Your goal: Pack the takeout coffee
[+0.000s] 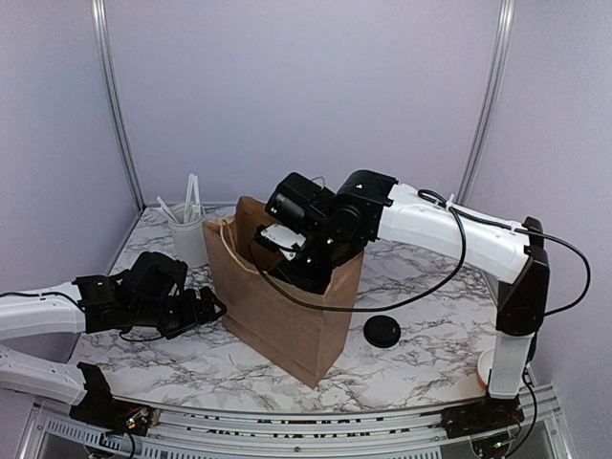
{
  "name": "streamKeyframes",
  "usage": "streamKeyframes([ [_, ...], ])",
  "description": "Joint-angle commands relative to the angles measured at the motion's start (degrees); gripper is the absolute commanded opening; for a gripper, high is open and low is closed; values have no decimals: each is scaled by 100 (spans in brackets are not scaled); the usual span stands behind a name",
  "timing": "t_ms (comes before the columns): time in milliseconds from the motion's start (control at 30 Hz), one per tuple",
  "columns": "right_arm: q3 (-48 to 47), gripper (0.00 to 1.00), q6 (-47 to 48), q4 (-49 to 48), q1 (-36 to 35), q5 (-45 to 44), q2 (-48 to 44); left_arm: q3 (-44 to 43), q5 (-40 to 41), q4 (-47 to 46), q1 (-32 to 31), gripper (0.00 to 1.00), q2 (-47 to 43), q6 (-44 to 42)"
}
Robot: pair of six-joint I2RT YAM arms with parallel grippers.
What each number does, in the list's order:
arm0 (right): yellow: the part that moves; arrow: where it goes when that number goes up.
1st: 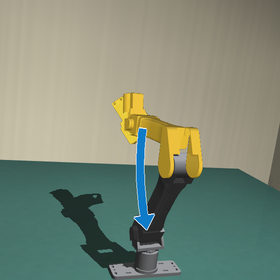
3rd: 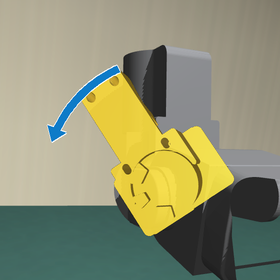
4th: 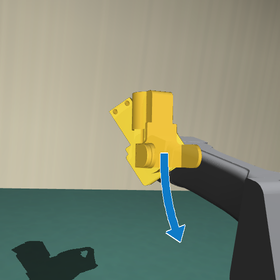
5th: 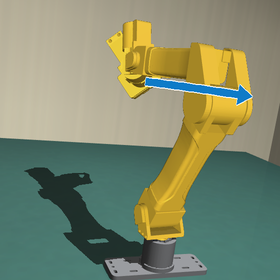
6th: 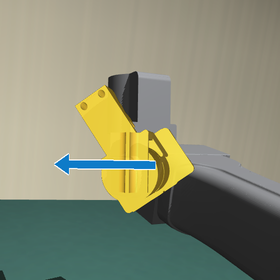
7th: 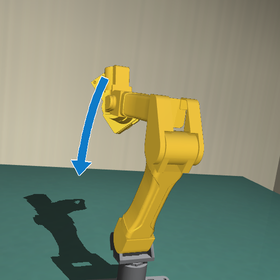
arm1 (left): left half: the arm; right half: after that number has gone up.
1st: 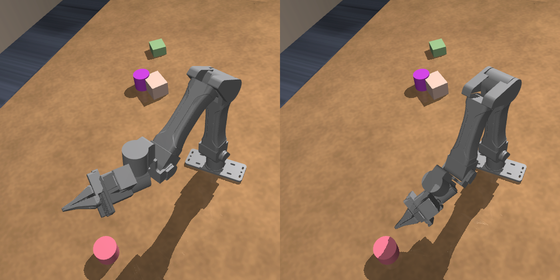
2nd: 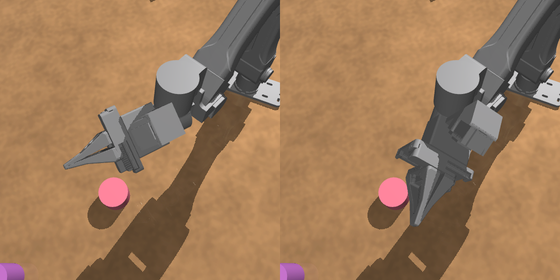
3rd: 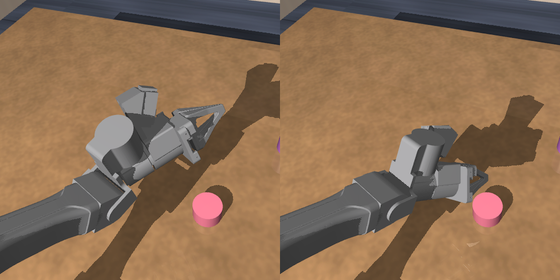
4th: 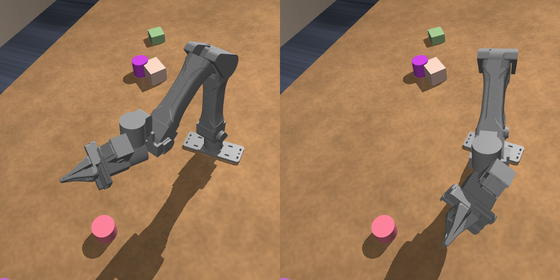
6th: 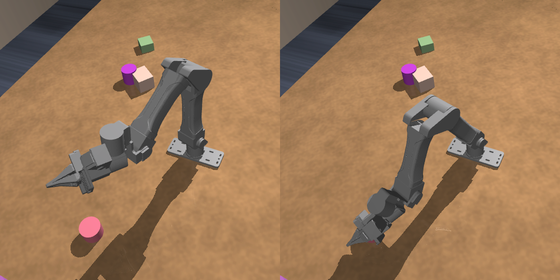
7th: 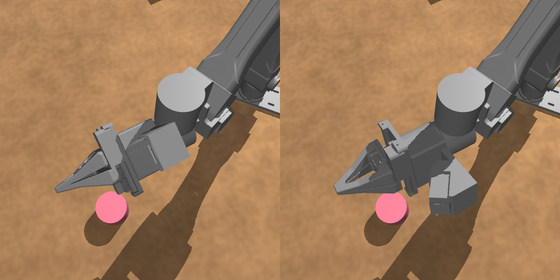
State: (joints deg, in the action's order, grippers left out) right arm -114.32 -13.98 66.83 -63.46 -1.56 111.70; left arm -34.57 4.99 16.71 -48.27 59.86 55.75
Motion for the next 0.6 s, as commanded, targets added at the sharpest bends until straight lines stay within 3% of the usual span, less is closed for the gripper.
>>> streamKeyframes([
  [0,-19,69,-11,106,-37,-59,-359,-103,29,155,46,95,-30,-132],
  [567,-222,69,167,1034,-245,-81,-173,-33,37,161,114,95,-103,-125],
])
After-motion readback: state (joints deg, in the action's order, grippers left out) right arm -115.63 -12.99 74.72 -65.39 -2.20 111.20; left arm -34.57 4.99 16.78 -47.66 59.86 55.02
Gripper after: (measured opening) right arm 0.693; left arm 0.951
